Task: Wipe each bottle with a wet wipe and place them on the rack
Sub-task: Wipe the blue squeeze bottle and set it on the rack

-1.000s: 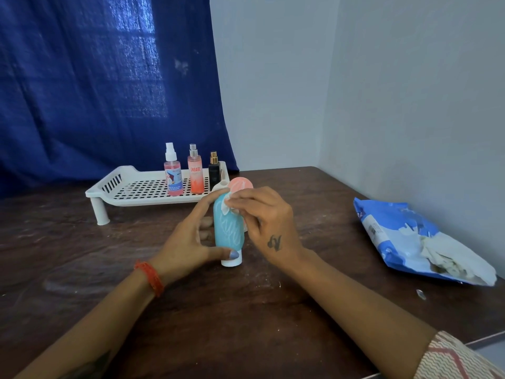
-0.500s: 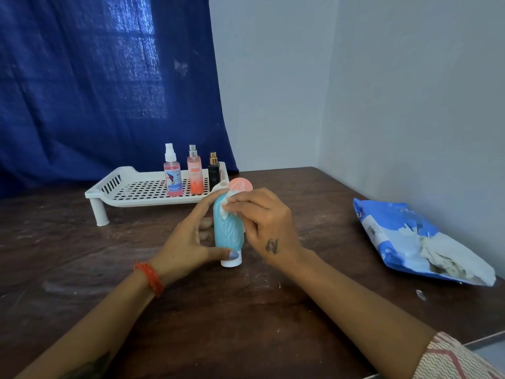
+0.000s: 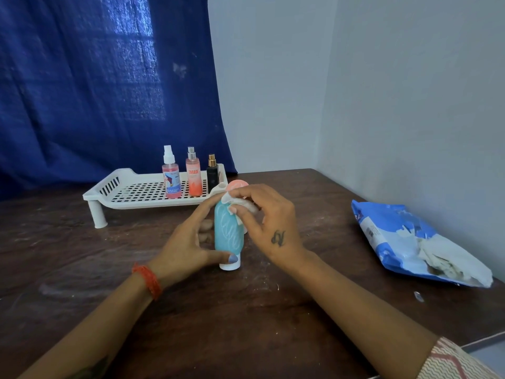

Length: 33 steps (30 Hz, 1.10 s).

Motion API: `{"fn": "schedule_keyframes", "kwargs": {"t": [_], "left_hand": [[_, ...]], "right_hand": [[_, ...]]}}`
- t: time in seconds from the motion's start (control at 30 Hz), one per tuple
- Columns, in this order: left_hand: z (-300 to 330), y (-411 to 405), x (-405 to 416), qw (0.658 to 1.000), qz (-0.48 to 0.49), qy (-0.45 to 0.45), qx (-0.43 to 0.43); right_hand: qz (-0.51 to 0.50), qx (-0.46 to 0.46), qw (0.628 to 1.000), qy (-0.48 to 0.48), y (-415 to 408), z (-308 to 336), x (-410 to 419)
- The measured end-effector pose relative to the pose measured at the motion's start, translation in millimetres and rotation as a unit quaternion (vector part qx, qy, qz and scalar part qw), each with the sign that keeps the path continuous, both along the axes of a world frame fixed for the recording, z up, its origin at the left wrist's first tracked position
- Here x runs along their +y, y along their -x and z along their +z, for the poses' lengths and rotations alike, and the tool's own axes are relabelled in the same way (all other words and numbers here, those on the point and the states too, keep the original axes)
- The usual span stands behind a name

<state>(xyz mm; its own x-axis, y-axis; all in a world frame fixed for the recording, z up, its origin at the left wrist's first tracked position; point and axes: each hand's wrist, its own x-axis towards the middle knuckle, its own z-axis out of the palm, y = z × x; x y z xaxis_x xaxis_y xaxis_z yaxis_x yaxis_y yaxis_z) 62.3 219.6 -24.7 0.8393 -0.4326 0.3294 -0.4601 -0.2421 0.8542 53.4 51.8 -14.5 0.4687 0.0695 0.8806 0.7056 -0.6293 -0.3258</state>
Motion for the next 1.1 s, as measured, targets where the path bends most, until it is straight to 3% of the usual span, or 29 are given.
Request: {"fn": "schedule_keyframes", "kwargs": {"t": [0.2,0.3,0.43,0.53,0.87,1.1], "left_hand": [[0,0,0,1.0,-0.005,0.004,-0.006],[0,2,-1,1.0,-0.004,0.002,-0.012],[-1,1,0,1.0,-0.003,0.0,-0.012],[-2,-1,1,1.0,-0.001,0.004,0.0],[-2,-2,1,1.0,0.006,0.001,0.008],[-2,-1,1,1.0,0.011,0.004,0.004]], "right_hand": [[-0.042,0.006,0.999,0.017,-8,-3,-12],[-0.04,0.01,0.996,-0.083,-9,1,-13],[0.061,0.019,0.984,-0.169,-3,7,-8],[0.093,0.038,0.987,-0.125,0,3,-4],[-0.029,0.028,0.999,0.01,1,3,-10],[-0.049,-0.087,0.983,0.153,2,3,-7]]}}
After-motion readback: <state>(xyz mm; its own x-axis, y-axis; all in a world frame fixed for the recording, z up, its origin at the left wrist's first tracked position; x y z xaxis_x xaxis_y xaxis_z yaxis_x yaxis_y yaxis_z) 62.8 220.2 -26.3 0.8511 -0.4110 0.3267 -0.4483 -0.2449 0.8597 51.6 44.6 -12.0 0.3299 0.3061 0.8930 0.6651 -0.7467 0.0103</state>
